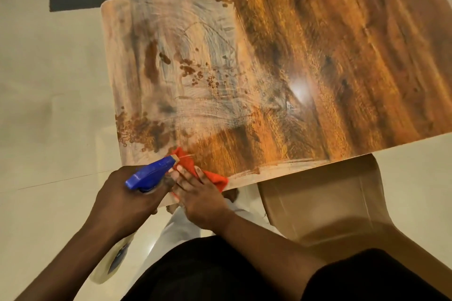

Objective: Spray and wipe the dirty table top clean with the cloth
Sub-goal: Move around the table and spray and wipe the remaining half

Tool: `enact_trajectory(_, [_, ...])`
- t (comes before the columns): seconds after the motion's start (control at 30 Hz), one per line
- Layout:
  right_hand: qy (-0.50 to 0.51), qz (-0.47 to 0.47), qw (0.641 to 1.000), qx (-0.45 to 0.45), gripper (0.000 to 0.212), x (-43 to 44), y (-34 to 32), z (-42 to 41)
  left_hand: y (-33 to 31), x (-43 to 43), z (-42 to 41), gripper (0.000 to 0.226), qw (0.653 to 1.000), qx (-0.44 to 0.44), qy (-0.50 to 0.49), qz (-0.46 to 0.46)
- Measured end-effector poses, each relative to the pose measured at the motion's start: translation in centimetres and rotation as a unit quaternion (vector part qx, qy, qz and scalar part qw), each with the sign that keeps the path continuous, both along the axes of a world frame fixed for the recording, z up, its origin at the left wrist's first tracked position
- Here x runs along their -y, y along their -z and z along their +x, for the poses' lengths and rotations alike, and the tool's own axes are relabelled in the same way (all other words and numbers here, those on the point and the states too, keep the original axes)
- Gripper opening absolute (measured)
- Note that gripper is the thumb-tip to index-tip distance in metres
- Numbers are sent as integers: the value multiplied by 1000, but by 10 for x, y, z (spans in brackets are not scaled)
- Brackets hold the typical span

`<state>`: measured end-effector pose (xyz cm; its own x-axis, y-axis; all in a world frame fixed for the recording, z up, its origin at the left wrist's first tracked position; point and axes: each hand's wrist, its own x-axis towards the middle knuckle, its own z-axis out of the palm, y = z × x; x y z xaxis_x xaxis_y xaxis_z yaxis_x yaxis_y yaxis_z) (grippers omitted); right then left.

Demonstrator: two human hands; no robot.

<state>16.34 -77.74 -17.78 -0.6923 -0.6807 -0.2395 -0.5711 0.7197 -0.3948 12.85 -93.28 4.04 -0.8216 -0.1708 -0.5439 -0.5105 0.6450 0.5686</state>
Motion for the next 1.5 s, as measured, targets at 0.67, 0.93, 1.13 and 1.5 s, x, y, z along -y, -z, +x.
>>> enact_trajectory(0.67, [583,99,806,33,63,-323,-20,-90,0,-26,-2,56,999,10,22,20])
enact_trajectory(0.93, [299,20,953,47,67,-95,-14,-63,-10,-31,-11,53,1000,-3,15,10])
enact_trajectory(1.13, [-22,5,1000,2,63,-23,-3,-25,-9,-35,-24,32,999,-30,-15,-21])
enact_trajectory(1.5, [227,136,964,8,62,-258,-17,-100,-5,-27,-43,32,986,-94,-140,-8])
